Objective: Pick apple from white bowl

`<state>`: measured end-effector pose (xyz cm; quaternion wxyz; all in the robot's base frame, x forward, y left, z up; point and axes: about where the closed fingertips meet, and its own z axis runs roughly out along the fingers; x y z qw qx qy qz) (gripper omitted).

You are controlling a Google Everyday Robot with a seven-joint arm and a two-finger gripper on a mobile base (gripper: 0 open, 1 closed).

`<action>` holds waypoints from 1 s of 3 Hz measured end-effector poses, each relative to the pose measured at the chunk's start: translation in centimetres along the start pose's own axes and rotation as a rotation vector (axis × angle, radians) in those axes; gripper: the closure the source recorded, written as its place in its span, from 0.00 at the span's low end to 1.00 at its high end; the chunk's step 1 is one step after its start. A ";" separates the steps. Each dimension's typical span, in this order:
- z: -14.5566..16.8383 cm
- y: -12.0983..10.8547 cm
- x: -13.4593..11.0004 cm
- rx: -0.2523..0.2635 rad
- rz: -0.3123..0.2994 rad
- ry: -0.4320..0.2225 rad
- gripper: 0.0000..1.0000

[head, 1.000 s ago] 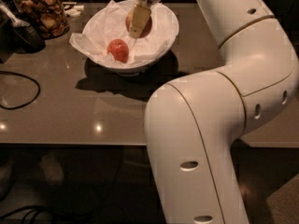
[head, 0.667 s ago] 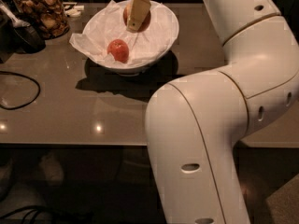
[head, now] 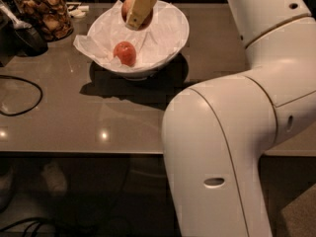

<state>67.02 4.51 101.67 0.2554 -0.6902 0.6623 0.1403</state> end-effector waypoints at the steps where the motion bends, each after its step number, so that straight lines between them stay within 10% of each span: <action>1: -0.3 1.3 -0.6 -0.042 0.007 -0.051 1.00; 3: -0.7 1.9 -1.1 -0.048 0.048 -0.097 1.00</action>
Offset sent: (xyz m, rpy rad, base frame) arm -0.1004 -0.0414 0.0005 -0.0198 0.2918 0.0796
